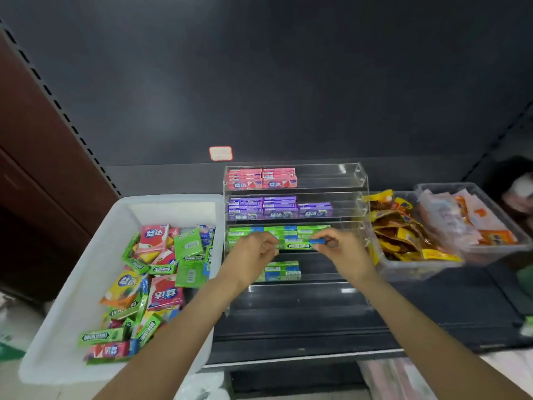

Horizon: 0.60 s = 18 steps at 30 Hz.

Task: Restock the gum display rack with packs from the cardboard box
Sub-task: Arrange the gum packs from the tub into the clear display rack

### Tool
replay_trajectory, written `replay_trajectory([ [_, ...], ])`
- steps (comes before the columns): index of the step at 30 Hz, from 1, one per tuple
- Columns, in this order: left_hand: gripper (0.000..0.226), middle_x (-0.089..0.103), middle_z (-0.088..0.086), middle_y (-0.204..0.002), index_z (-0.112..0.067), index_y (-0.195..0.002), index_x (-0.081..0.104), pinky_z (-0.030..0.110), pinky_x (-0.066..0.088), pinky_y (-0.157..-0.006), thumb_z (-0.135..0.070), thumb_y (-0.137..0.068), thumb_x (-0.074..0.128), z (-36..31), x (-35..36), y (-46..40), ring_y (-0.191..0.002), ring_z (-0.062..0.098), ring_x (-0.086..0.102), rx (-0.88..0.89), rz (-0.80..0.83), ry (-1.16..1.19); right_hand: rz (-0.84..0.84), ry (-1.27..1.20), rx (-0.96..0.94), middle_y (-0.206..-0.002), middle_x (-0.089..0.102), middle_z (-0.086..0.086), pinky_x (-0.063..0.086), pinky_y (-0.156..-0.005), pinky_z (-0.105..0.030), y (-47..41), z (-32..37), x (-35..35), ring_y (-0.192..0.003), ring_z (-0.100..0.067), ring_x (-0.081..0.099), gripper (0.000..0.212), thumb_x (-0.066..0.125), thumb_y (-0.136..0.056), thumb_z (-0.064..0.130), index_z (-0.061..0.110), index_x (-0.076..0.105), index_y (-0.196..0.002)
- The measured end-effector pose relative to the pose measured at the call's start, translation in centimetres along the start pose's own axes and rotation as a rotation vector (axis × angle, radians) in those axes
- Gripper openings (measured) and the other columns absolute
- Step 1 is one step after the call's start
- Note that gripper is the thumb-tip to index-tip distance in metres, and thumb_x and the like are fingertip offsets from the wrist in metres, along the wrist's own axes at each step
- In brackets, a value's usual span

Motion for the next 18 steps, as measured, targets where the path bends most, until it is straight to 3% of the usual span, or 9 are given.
replay_trajectory([
  [3, 0.027, 0.06, 0.003, -0.119, -0.014, -0.118, 0.061, 0.027, 0.042, -0.096, -0.021, -0.093, 0.055, 1.0, 1.7, 1.1, -0.11, 0.017, 0.056, 0.05, 0.073, -0.122, -0.084, 0.046, 0.094, -0.086, 0.066, -0.002, 0.044, -0.067, -0.006, 2.1, -1.7, 0.4, -0.076, -0.01, 0.058, 0.012, 0.066, -0.083, 0.002, 0.007, 0.069, -0.094],
  [6, 0.039, 0.044, 0.002, -0.14, -0.018, -0.135, 0.047, 0.037, 0.033, -0.107, -0.025, -0.096, 0.048, 1.6, 3.6, 2.1, -0.13, 0.02, 0.039, 0.092, 0.198, -0.357, -0.143, 0.145, 0.132, -0.088, 0.068, -0.01, 0.041, -0.064, -0.013, 3.3, -3.0, 0.8, -0.077, -0.017, 0.06, 0.013, 0.065, -0.083, -0.001, 0.002, 0.068, -0.095],
  [8, 0.048, 0.028, -0.002, -0.152, -0.021, -0.143, 0.034, 0.038, 0.025, -0.113, -0.027, -0.097, 0.045, 1.9, 4.6, 2.6, -0.138, 0.019, 0.027, 0.09, 0.287, -0.479, -0.148, 0.202, 0.149, -0.09, 0.069, -0.01, 0.046, -0.072, -0.022, 3.6, -3.6, 0.9, -0.079, -0.018, 0.061, 0.013, 0.064, -0.084, 0.0, 0.003, 0.068, -0.096],
  [10, 0.055, 0.015, -0.004, -0.157, -0.024, -0.148, 0.024, 0.038, 0.02, -0.114, -0.027, -0.097, 0.044, 2.0, 5.1, 2.8, -0.142, 0.019, 0.02, 0.092, 0.328, -0.555, -0.126, 0.246, 0.158, -0.091, 0.07, -0.009, 0.051, -0.077, -0.03, 3.6, -4.0, 1.1, -0.08, -0.018, 0.062, 0.013, 0.064, -0.085, 0.004, 0.006, 0.068, -0.097],
  [13, 0.058, 0.012, -0.004, -0.158, -0.024, -0.149, 0.019, 0.036, 0.019, -0.114, -0.026, -0.097, 0.044, 2.0, 5.3, 3.0, -0.143, 0.018, 0.017, 0.108, 0.316, -0.618, -0.087, 0.308, 0.147, -0.094, 0.071, -0.008, 0.054, -0.079, -0.037, 3.0, -4.0, 1.3, -0.085, -0.021, 0.065, 0.013, 0.064, -0.086, 0.01, 0.011, 0.068, -0.098],
  [18, 0.058, 0.015, -0.005, -0.157, -0.025, -0.148, 0.02, 0.035, 0.018, -0.114, -0.024, -0.096, 0.045, 1.7, 5.4, 3.2, -0.142, 0.016, 0.019, 0.09, 0.308, -0.621, -0.061, 0.469, 0.105, -0.1, 0.07, -0.005, 0.053, -0.074, -0.032, 2.2, -3.3, 1.8, -0.087, -0.021, 0.066, 0.017, 0.061, -0.089, 0.014, 0.015, 0.067, -0.105],
])
Point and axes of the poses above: each hand's wrist, its own y-axis away from the middle knuckle, its own x-axis out of the palm, z = x × y, the point moved 4 cm from there along -y, towards the middle knuckle
